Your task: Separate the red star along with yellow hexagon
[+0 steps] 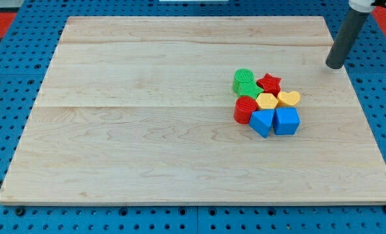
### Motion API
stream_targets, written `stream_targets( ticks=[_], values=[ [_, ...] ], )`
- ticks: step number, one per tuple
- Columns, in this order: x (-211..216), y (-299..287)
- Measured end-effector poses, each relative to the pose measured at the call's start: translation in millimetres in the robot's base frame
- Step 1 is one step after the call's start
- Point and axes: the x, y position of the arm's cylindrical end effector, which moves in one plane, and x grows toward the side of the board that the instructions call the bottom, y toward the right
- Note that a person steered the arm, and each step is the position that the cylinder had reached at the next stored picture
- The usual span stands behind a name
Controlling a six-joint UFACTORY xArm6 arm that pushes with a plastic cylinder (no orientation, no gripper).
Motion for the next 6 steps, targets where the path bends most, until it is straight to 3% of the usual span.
stream_targets(
  ticks=[3,5,6],
  values=[
    [13.0,8.1],
    [18.2,-50.3],
    [44.3,-88.5]
  ],
)
